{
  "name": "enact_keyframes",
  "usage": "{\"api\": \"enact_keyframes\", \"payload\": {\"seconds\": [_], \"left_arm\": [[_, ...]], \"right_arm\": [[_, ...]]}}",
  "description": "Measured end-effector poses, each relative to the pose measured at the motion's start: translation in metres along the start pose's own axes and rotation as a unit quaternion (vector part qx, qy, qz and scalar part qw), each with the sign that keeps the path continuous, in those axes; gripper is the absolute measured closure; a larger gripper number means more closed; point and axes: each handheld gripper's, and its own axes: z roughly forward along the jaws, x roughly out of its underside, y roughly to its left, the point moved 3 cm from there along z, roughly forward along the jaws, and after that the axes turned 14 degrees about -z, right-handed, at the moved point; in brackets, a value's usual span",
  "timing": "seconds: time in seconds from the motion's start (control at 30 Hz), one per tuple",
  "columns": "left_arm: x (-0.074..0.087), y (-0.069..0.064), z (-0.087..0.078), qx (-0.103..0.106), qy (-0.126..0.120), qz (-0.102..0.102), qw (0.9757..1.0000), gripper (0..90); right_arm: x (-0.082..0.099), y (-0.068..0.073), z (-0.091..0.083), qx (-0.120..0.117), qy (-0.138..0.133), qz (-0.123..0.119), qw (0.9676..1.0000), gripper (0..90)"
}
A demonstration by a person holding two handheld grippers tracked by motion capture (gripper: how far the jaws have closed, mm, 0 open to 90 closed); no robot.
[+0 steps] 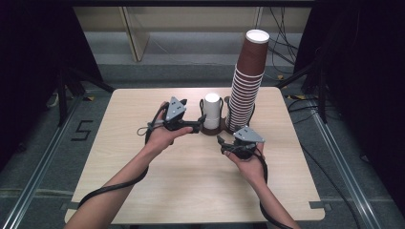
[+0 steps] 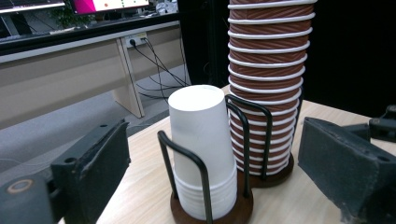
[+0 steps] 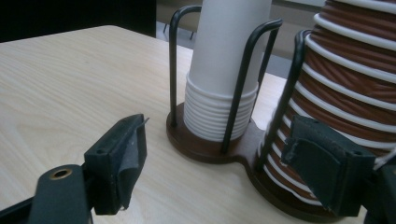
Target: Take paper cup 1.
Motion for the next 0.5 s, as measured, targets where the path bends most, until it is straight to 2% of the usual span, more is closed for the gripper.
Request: {"api": "enact_keyframes", "payload": {"seconds": [0.03, 0.07, 0.13, 0.17, 0.23, 0.27, 0.33, 0.4, 0.43, 0.5], "left_arm": [[0.0, -0.001, 0.003, 0.001, 0.001, -0.001, 1.0, 8.9], [0.0, -0.002, 0.009, 0.002, 0.003, -0.003, 1.0, 9.1], [0.0, -0.003, 0.013, 0.003, 0.004, -0.004, 1.0, 9.5], [0.001, -0.003, 0.021, 0.002, 0.01, -0.006, 0.9999, 9.6], [0.001, -0.003, 0.026, 0.001, 0.014, -0.007, 0.9999, 9.8], [0.002, -0.003, 0.031, 0.001, 0.016, -0.01, 0.9998, 9.9], [0.003, 0.0, 0.04, -0.002, 0.02, -0.016, 0.9997, 11.4], [0.003, 0.0, 0.043, -0.003, 0.022, -0.018, 0.9996, 11.8], [0.004, 0.001, 0.047, -0.004, 0.023, -0.019, 0.9996, 12.4], [0.003, 0.004, 0.053, -0.005, 0.022, -0.024, 0.9995, 12.6]], "right_arm": [[-0.001, 0.001, 0.003, -0.001, 0.002, 0.011, 0.9999, 21.8], [-0.003, 0.002, 0.009, -0.001, 0.0, 0.006, 1.0, 22.5], [-0.003, 0.004, 0.013, -0.003, 0.003, 0.031, 0.9995, 23.0], [-0.003, 0.005, 0.016, 0.004, 0.002, 0.033, 0.9994, 23.5], [-0.003, 0.006, 0.019, 0.002, 0.003, 0.034, 0.9994, 24.2], [-0.003, 0.007, 0.022, 0.009, 0.002, 0.041, 0.9991, 24.6], [-0.003, 0.009, 0.031, 0.012, 0.004, 0.034, 0.9993, 26.1], [-0.003, 0.009, 0.034, 0.013, 0.005, 0.034, 0.9993, 26.2], [-0.003, 0.011, 0.039, 0.009, 0.014, 0.046, 0.9988, 27.1], [-0.003, 0.011, 0.042, 0.011, 0.011, 0.048, 0.9987, 27.7]]}}
